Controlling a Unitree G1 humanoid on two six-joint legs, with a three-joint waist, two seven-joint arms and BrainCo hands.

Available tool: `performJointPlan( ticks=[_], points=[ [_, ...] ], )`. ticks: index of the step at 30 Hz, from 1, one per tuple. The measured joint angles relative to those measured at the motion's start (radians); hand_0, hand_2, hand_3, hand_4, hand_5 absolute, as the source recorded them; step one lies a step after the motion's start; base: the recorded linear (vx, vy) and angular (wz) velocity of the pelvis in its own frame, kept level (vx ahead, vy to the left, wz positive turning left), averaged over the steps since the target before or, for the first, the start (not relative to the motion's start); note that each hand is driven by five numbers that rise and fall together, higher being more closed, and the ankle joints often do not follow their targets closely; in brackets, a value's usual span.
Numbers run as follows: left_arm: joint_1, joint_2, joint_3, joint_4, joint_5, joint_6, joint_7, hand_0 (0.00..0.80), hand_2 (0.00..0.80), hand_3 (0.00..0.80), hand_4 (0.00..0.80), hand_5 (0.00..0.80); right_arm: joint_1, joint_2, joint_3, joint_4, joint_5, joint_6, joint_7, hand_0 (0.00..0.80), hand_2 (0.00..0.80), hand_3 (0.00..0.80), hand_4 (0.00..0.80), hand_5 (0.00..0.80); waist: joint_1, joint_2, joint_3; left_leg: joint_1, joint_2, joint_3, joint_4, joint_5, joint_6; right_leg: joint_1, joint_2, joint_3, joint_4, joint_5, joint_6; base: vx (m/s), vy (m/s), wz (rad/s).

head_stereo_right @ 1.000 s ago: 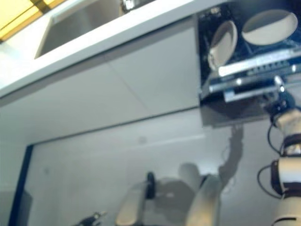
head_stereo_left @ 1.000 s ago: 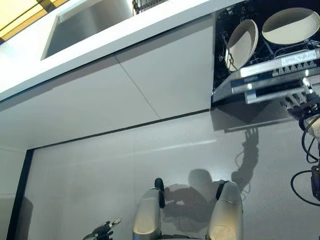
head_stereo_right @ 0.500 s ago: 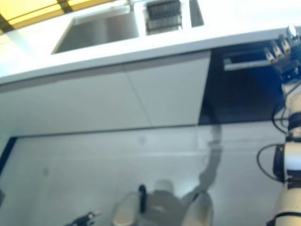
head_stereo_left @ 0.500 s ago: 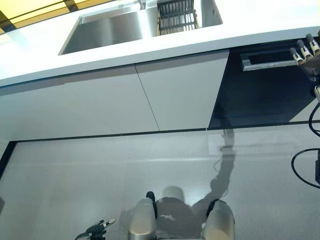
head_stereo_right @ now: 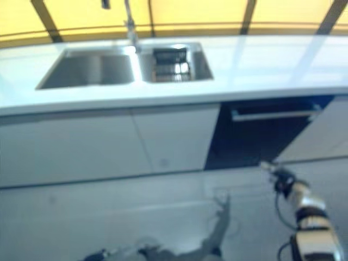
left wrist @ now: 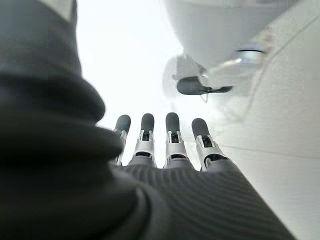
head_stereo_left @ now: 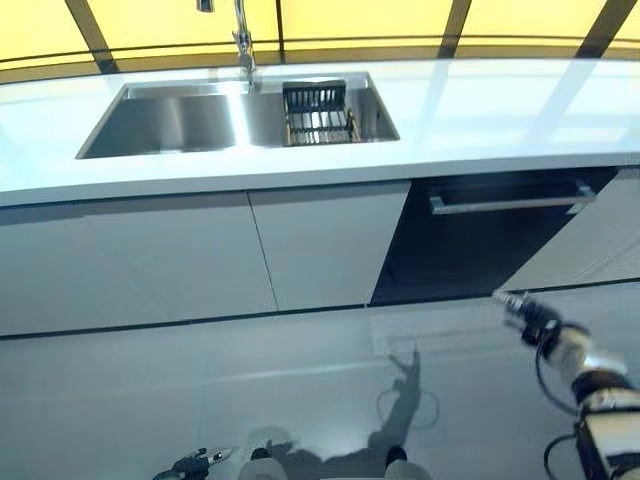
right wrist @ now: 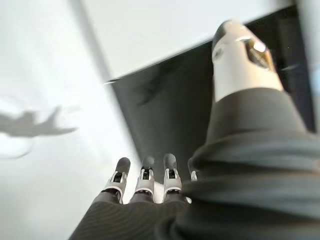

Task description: Take plates into dishwasher

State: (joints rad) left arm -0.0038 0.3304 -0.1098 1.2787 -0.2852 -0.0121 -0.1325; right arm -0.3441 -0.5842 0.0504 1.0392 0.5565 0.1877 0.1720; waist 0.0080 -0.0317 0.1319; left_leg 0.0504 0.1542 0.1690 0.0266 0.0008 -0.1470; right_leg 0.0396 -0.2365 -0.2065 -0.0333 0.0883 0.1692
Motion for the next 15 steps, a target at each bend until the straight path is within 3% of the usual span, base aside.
performJointPlan(
  ticks=[3, 6, 11, 15],
  points=[
    [-0.005, -0.005, -0.029, -0.004, 0.042, 0.001, 0.001, 0.000, 0.000, 0.000, 0.000, 0.000, 0.151, 0.094, 0.018, -0.061, -0.066, -0.024, -0.009, 0.000, 0.000, 0.000, 0.000, 0.000, -0.013, -0.003, -0.050, 0.019, 0.000, 0.005, -0.069, 0.027, -0.006, 0.014, 0.012, -0.011, -0.052, 0.018, 0.001, -0.001, -0.002, 0.04],
    [-0.014, -0.021, -0.052, -0.004, 0.079, 0.024, -0.010, 0.000, 0.000, 0.000, 0.000, 0.000, 0.217, 0.167, 0.081, -0.052, -0.172, -0.054, -0.024, 0.000, 0.000, 0.000, 0.000, 0.000, -0.021, 0.004, -0.062, 0.043, 0.002, 0.013, -0.103, 0.037, -0.010, 0.023, 0.016, -0.015, -0.053, 0.016, 0.002, -0.008, 0.007, -0.04],
    [-0.021, -0.047, -0.106, -0.007, 0.128, 0.069, -0.092, 0.000, 0.000, 0.000, 0.000, 0.000, 0.294, 0.295, 0.201, 0.009, -0.393, -0.089, -0.063, 0.000, 0.000, 0.000, 0.000, 0.000, -0.022, -0.017, -0.099, 0.044, 0.004, 0.013, -0.112, 0.038, -0.011, 0.022, 0.018, -0.016, -0.053, 0.008, -0.001, 0.000, 0.000, 0.00],
    [-0.028, -0.051, -0.171, -0.007, 0.186, 0.069, -0.162, 0.000, 0.000, 0.000, 0.000, 0.000, 0.309, 0.381, 0.201, 0.145, -0.429, 0.001, -0.067, 0.000, 0.000, 0.000, 0.000, 0.000, -0.020, -0.019, -0.125, 0.045, 0.005, 0.013, -0.112, 0.036, -0.006, 0.023, 0.018, -0.017, -0.053, 0.007, 0.000, 0.024, 0.004, 0.01]
  ],
)
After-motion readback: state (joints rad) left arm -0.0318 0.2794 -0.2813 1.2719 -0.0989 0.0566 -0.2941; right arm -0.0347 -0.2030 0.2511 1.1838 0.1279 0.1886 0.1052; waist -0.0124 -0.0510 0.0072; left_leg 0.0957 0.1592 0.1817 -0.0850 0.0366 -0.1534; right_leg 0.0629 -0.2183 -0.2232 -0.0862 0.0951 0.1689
